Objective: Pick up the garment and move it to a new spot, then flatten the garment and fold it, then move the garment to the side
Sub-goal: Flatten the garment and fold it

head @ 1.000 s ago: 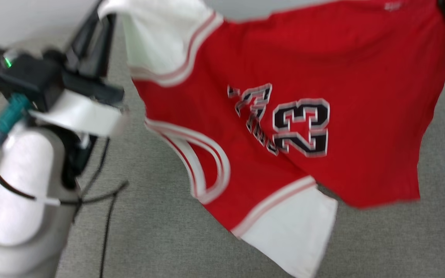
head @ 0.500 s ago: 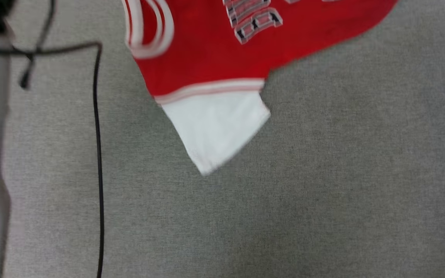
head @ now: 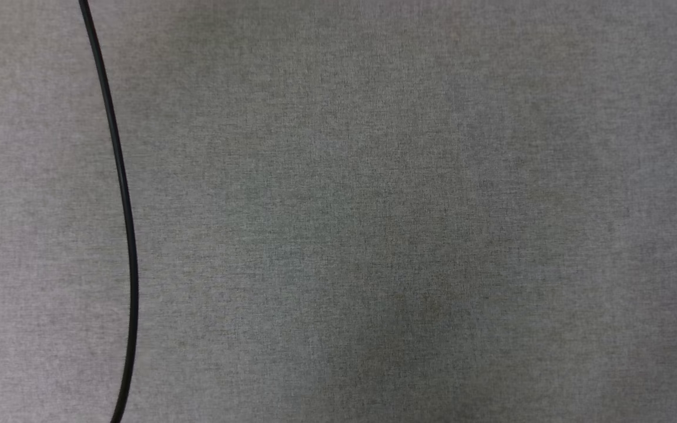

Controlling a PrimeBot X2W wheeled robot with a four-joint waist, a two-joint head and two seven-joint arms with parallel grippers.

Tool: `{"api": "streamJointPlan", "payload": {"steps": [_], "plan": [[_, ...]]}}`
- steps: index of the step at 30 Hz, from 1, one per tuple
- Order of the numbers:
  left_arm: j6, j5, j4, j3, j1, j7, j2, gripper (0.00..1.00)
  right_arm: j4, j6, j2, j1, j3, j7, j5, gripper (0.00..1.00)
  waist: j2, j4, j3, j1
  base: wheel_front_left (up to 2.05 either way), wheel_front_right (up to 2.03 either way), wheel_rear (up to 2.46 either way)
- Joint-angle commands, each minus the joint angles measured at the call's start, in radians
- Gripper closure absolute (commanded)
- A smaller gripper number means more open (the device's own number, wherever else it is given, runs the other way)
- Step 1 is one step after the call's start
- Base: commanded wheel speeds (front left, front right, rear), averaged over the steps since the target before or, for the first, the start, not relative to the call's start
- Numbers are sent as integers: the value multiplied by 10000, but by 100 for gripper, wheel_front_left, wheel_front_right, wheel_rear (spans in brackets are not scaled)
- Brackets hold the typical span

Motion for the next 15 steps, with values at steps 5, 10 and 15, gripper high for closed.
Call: {"api": "streamJointPlan", "payload": {"steps": [5, 10, 15], "plan": [[-4, -141, 1168, -428, -1009, -434, 64, 100, 1007, -15, 171, -958, 422, -402, 126, 100, 0, -23, 455, -1, 0, 0, 0], [-5, -446, 1966, -760, -1052, -855, -47, 100, 1649, -15, 287, -1091, 1019, -715, 289, 100, 0, 12, 897, -1, 0, 0, 0], [-5, -723, 2441, -892, -559, -1164, -115, 100, 2141, -15, 336, -657, 1600, -1034, 557, 100, 0, 26, 1051, -1, 0, 0, 0]]}}
